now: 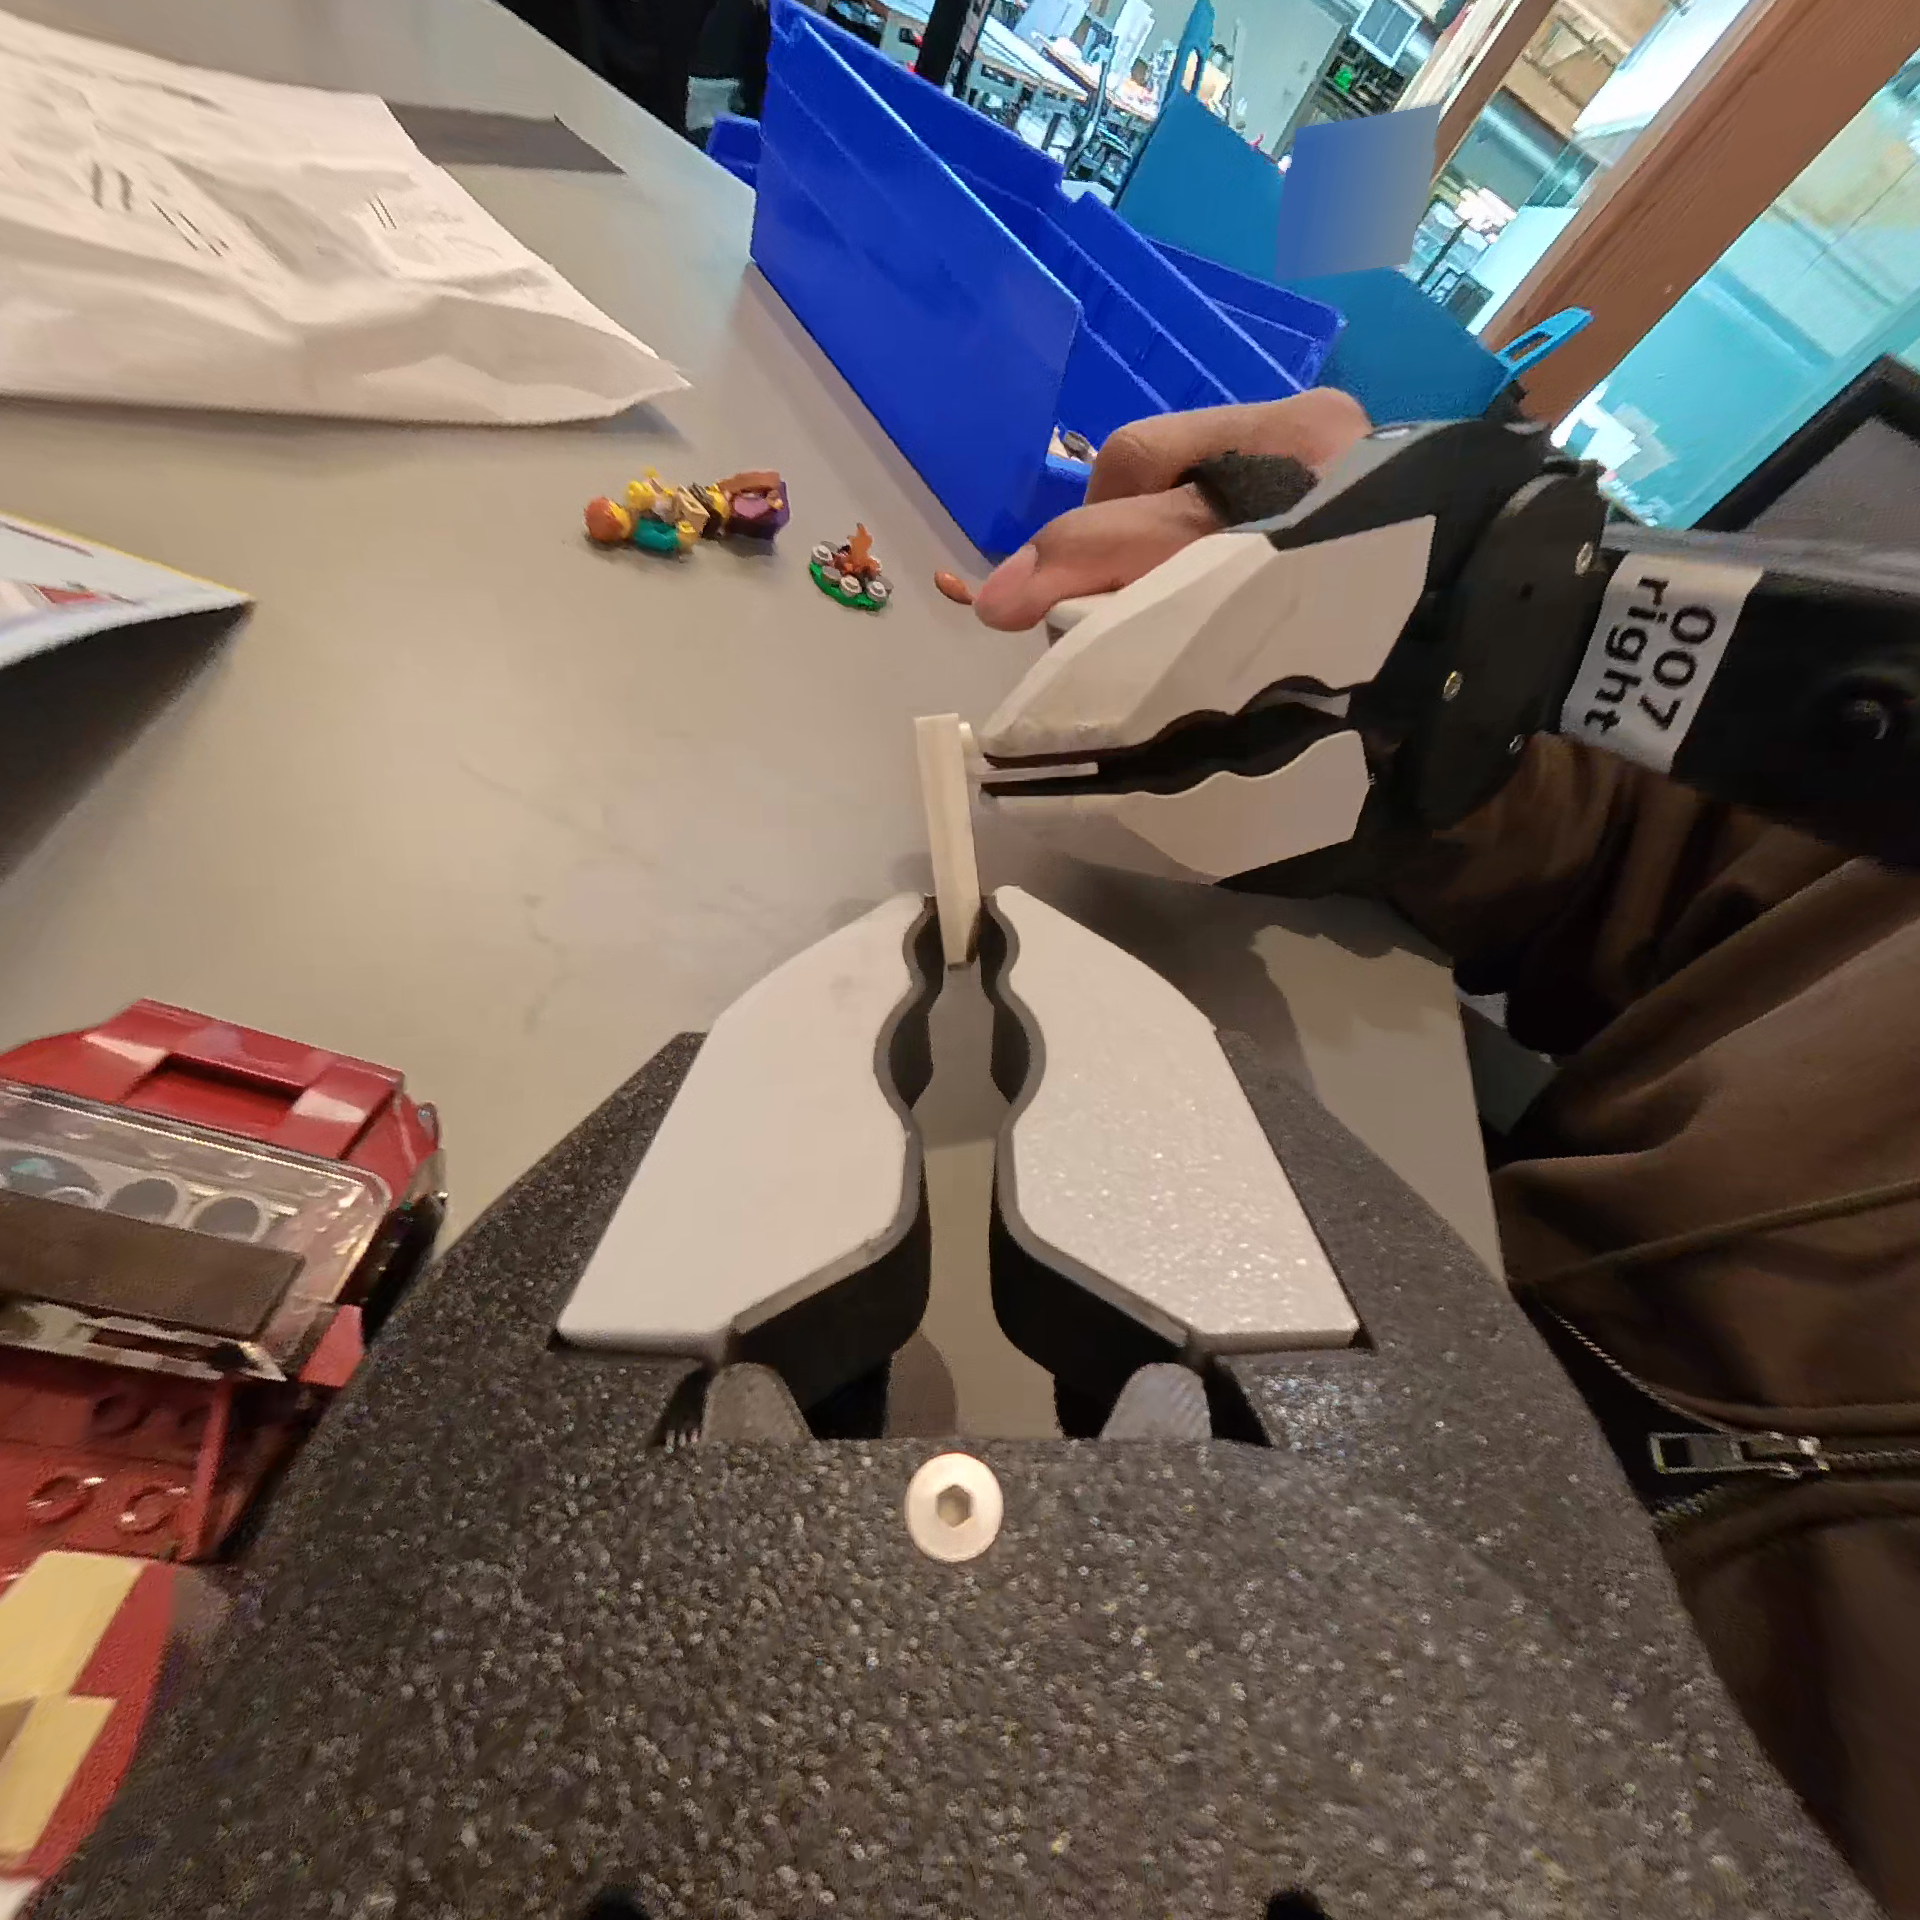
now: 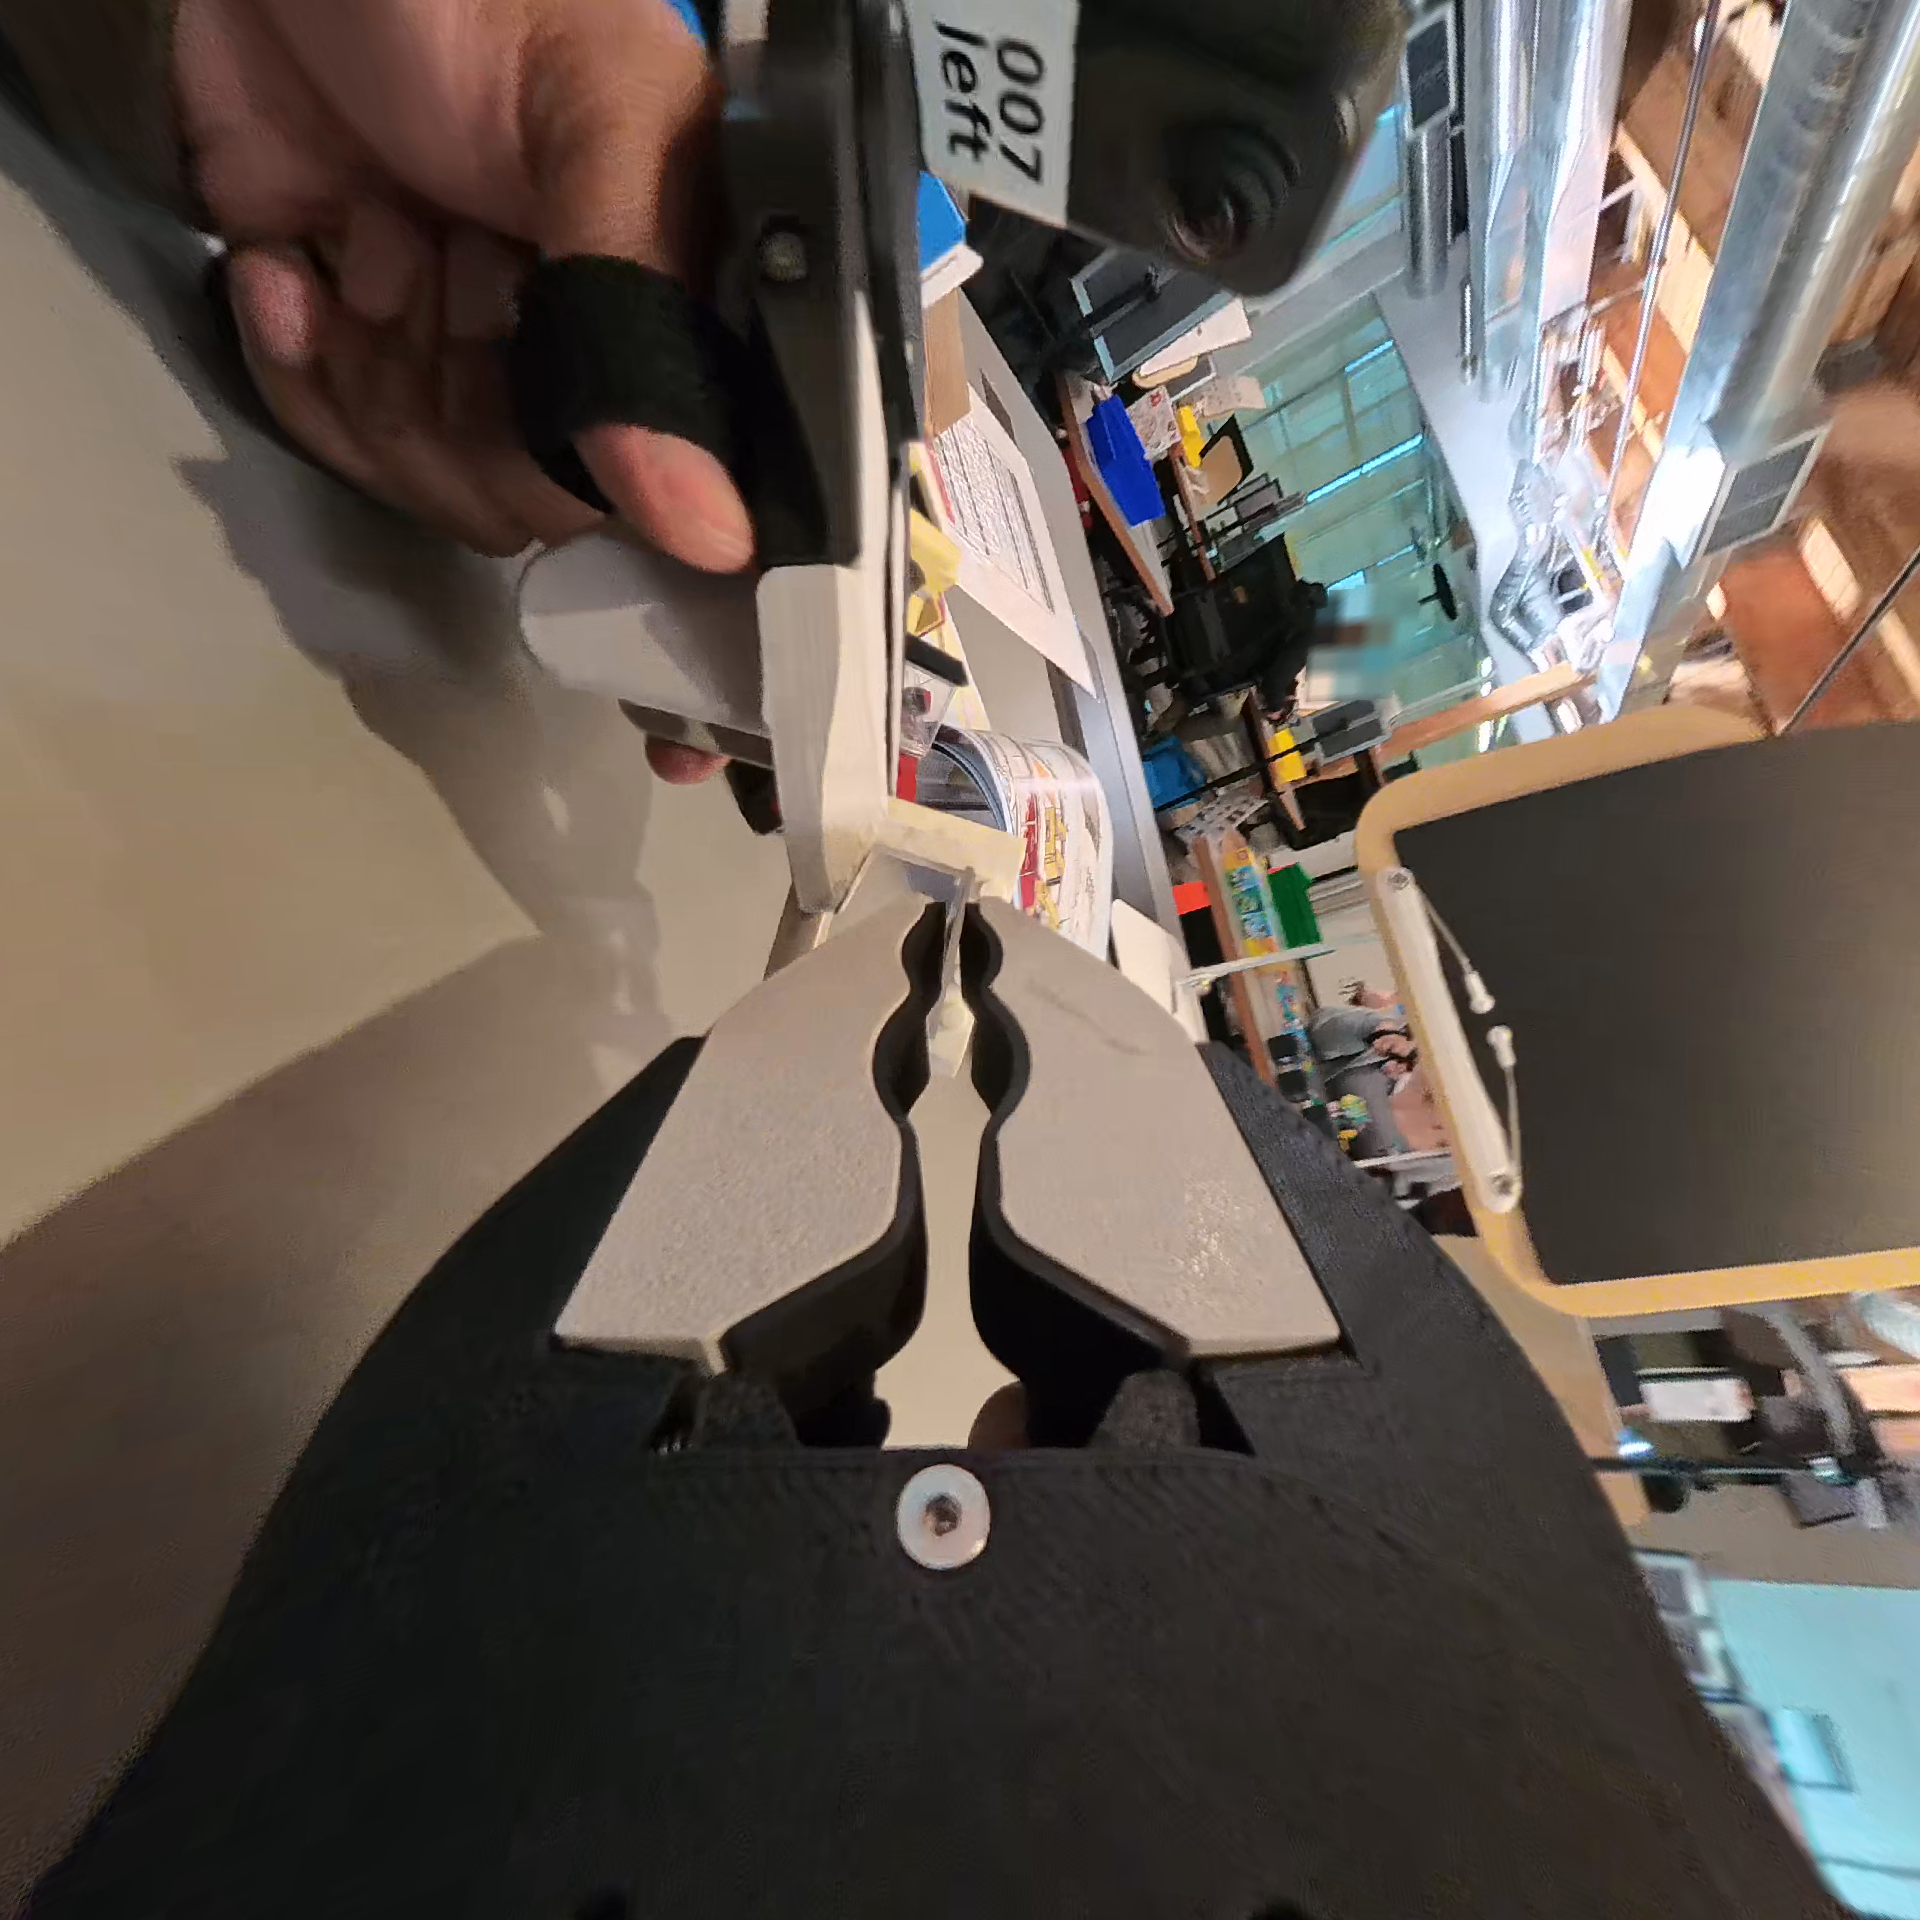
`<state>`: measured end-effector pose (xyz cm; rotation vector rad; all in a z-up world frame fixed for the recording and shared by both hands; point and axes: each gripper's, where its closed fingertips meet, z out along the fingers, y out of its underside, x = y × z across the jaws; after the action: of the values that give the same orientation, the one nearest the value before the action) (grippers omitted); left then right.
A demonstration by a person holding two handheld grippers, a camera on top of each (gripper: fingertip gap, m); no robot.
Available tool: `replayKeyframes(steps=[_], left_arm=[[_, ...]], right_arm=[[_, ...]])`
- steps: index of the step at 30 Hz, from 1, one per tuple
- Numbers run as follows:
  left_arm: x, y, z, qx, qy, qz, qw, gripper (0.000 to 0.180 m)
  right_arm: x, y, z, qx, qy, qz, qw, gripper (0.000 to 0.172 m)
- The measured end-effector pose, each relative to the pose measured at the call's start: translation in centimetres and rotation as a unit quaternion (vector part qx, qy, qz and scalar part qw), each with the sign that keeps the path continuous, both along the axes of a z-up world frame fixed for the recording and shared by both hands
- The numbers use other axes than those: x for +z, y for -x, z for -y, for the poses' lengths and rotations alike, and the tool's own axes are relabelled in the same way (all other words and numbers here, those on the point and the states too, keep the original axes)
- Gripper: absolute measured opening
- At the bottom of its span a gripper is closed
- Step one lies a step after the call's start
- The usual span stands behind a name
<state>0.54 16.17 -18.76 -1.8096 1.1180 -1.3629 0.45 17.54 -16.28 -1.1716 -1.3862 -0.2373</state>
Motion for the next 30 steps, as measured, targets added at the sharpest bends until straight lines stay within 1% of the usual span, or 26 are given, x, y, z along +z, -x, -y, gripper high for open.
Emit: replayKeyframes(steps=[3,6,12,15,22,25,30], left_arm=[[-0.3,-0.1,0.6,-0.018,0.027,-0.004,0.999,0.006],[-0.7,-0.3,1.2,-0.036,0.032,-0.017,0.999,0.006],[-0.9,-0.5,2.1,-0.065,0.030,-0.025,0.997,0.006],[-1.0,-0.6,2.6,-0.079,0.043,-0.025,0.996,0.006],[-0.9,-0.4,4.5,-0.139,0.082,-0.023,0.987,0.006],[-1.4,-0.5,5.3,-0.154,0.081,-0.039,0.984,0.006],[-2.3,-0.7,6.2,-0.176,0.061,-0.073,0.980,0.006]], right_arm=[[-0.3,0.1,0.5,0.018,-0.029,0.035,0.999,0.003],[-0.5,0.1,1.2,0.044,-0.033,0.056,0.997,0.003],[-0.3,0.0,2.4,0.083,0.012,0.037,0.996,0.002],[-0.4,0.0,2.8,0.095,0.021,0.039,0.995,0.002],[-0.2,0.6,4.5,0.114,-0.021,0.078,0.990,0.002],[-0.6,0.5,5.3,0.119,-0.035,0.105,0.987,0.002],[-1.4,0.4,6.5,0.135,-0.033,0.121,0.983,0.002]])
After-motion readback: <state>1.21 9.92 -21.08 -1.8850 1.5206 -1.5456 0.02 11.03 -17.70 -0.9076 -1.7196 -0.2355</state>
